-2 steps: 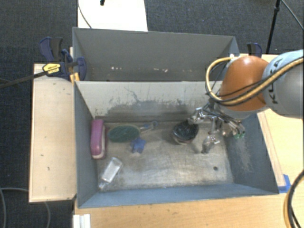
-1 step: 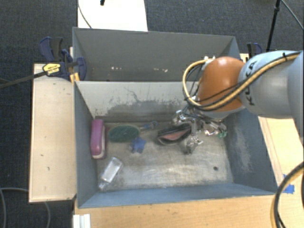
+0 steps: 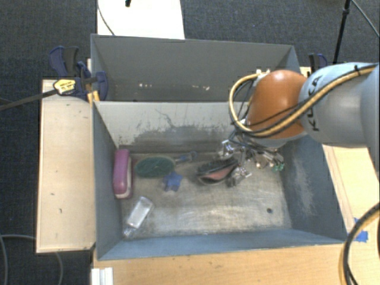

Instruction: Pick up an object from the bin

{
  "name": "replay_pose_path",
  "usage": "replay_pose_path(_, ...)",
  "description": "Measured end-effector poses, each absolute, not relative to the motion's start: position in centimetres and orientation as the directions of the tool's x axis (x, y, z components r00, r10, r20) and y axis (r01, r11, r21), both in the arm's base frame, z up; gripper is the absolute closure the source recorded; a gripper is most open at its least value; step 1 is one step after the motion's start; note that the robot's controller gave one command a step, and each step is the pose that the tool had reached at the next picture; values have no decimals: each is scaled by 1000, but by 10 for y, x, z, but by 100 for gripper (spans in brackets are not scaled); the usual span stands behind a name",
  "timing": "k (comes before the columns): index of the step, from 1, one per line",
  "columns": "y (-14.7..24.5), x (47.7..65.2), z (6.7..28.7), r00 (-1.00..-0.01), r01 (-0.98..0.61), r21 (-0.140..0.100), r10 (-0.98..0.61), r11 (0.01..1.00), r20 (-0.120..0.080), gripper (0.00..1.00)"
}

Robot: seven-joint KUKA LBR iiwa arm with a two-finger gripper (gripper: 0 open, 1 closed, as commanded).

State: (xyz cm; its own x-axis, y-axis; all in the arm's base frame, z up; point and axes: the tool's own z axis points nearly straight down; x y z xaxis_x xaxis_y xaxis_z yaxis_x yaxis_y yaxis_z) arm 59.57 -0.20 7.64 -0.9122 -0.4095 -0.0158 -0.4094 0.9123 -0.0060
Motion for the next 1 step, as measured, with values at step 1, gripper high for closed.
replay_pose_path(1,-14,594,236,-864,-503,-6,-503,864,-10,100)
